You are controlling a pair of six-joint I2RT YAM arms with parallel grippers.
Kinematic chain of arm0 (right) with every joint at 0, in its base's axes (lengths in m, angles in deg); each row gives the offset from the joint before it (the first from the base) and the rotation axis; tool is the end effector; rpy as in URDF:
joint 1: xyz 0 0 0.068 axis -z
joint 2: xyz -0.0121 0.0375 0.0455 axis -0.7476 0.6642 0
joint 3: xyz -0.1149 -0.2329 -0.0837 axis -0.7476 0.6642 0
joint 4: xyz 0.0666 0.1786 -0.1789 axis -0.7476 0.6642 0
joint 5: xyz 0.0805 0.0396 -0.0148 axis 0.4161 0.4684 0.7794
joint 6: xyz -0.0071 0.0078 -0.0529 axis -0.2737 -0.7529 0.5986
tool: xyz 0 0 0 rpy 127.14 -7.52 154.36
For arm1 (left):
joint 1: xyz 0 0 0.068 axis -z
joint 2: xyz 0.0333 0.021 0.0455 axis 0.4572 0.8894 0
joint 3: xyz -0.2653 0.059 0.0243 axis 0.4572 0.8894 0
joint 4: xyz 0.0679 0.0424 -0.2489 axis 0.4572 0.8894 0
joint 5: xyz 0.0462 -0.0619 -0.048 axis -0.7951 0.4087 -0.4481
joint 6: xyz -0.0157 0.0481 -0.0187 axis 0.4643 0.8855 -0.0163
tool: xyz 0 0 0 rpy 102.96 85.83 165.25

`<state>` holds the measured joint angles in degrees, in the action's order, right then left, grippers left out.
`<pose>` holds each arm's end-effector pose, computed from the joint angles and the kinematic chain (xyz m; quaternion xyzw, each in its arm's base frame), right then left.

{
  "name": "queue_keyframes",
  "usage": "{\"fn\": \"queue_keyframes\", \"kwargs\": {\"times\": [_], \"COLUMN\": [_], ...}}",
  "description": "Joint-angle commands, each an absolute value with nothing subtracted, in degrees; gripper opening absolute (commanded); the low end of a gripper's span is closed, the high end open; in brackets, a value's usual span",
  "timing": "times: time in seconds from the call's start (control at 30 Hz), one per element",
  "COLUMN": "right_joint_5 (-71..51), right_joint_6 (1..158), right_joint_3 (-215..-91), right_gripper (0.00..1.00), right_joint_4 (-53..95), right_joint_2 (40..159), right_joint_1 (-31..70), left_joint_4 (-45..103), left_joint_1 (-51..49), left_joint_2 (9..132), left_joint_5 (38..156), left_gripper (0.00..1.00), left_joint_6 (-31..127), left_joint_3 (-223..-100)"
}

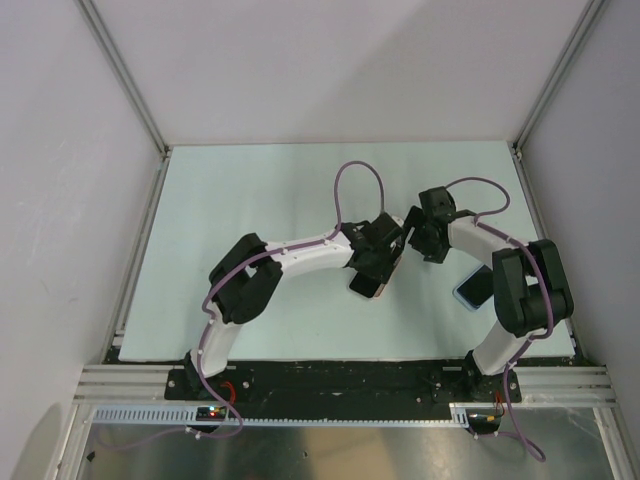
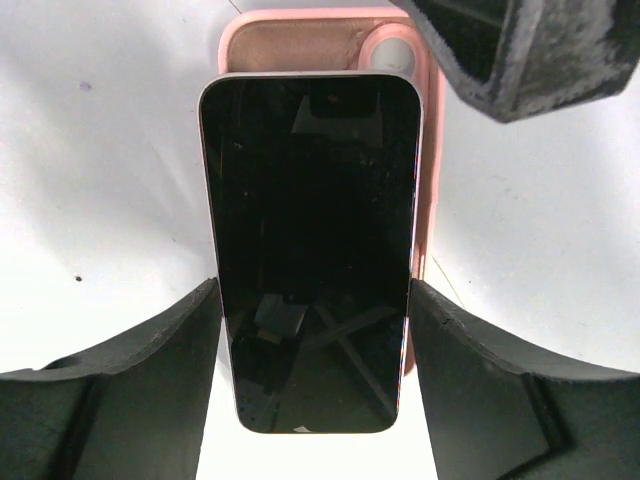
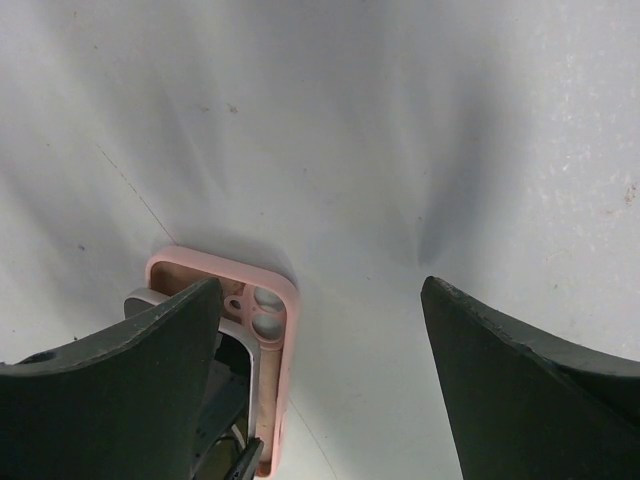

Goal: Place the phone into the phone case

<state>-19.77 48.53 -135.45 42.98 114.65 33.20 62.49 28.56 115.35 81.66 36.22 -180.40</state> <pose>0.3201 0.0853 0.1761 0.1930 0.9484 0.0916 0.2342 0.2573 -0.3702 0.1774 0.2563 0.9313 -0.1121 0.2333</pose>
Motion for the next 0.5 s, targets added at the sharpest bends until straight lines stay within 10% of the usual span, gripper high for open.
{"fn": "queue_keyframes", "kwargs": {"times": [0.0, 0.47], "right_joint_5": [-20.6, -20.0], "right_joint_6": [48.0, 48.3], "right_joint_3": [-137.7, -137.8], "right_gripper": [0.86, 0.86], "right_joint_4": [42.9, 42.5], "right_joint_2": [115.7, 116.2], "right_joint_1": [32.8, 32.7], "left_joint_4": [61.6, 61.5], "left_joint_1": [28.8, 29.3], "left_joint_2": [112.5, 112.9], "left_joint_5": [82.1, 82.6], "left_gripper": [0.68, 0.93], "left_joint_6": [36.3, 35.7], "left_joint_3": [-183.7, -185.0]}}
